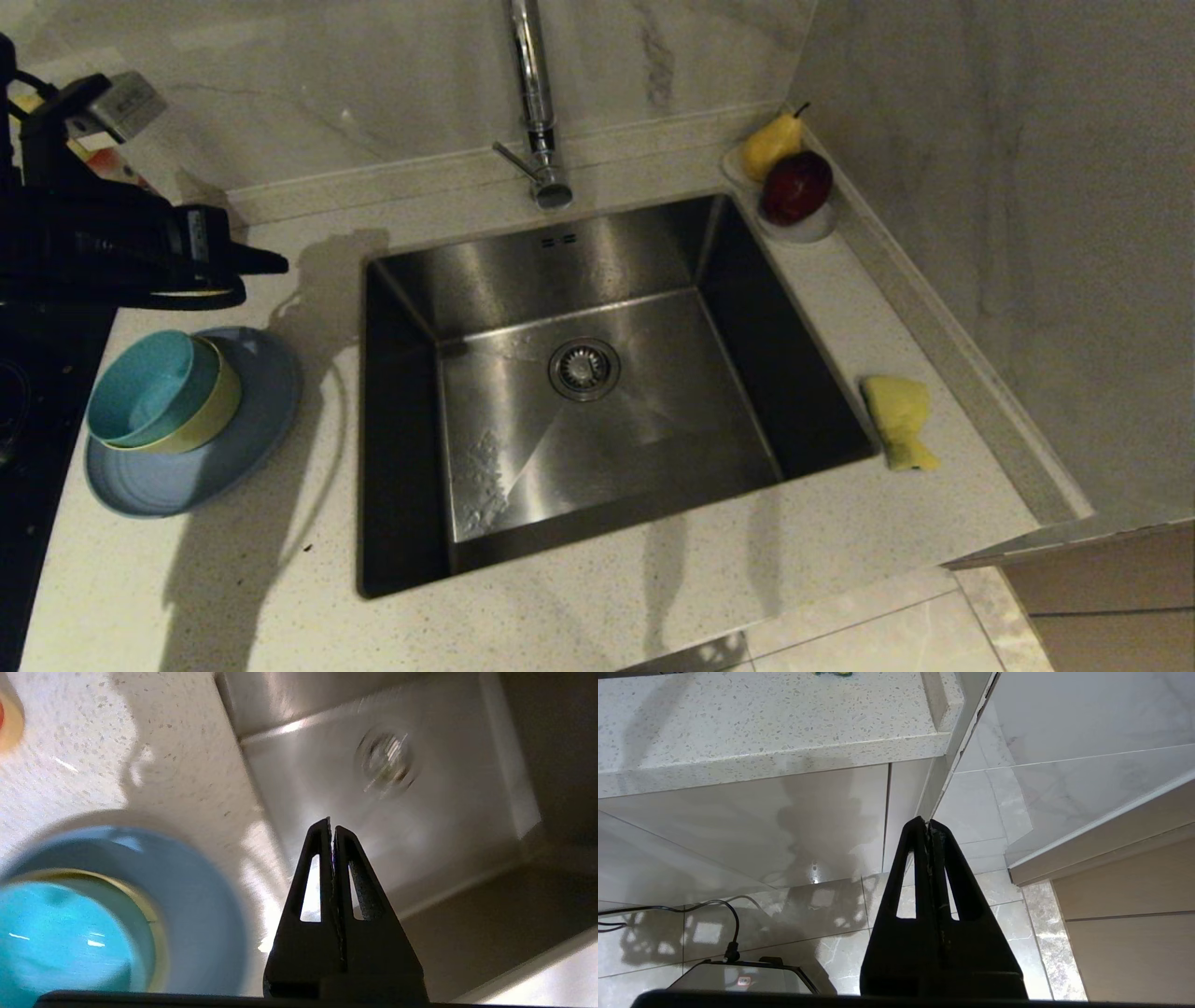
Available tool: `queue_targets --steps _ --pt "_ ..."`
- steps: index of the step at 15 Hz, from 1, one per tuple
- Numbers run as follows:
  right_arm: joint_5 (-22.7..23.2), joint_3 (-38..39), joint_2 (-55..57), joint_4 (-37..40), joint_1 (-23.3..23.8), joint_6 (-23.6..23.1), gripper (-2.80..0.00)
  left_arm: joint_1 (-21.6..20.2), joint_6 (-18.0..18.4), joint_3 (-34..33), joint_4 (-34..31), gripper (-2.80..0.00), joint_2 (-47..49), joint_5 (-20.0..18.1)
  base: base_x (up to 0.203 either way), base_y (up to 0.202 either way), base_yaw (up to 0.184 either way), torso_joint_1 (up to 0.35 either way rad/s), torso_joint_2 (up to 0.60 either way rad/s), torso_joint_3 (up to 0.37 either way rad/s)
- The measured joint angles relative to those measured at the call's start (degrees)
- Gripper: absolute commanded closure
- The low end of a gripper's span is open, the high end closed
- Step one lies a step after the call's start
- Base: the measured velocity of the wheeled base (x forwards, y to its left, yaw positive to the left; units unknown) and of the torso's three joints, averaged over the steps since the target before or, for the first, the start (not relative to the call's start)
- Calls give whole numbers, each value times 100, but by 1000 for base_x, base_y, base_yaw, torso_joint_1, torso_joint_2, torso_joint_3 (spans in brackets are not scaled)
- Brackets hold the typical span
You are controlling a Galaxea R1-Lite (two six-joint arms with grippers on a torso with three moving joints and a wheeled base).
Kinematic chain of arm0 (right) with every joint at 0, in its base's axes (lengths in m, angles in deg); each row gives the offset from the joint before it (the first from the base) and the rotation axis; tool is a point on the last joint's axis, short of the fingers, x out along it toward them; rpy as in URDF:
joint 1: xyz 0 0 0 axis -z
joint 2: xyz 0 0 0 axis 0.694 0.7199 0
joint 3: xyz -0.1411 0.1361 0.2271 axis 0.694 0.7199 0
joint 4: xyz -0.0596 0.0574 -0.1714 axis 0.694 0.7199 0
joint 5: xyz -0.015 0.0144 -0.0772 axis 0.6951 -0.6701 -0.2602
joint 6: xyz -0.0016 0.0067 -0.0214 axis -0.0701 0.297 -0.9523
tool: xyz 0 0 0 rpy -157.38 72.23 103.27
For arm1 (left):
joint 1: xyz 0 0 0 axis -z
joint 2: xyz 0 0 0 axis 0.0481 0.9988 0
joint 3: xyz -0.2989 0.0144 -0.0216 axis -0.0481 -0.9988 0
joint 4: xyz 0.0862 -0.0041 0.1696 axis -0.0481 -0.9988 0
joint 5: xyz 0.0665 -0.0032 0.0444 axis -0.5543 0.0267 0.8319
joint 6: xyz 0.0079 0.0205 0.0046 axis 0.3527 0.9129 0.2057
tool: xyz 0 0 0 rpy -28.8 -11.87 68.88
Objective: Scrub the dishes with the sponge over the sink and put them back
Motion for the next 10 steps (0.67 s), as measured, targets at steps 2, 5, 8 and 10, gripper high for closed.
queue_targets --steps 2,5,8,10 --pt "-2 0 0 0 0 -2 0 30 894 -221 6 0 -249 6 0 0 0 0 0 0" --pt "0 0 0 0 0 -2 0 113 1229 -574 5 0 -1158 30 0 0 0 0 0 0" --pt "0 0 0 1 0 -2 0 141 1246 -1360 5 0 -2591 131 0 0 0 0 0 0" --pt "0 0 0 0 0 1 0 152 1195 -2095 6 0 -3696 334 0 0 0 0 0 0"
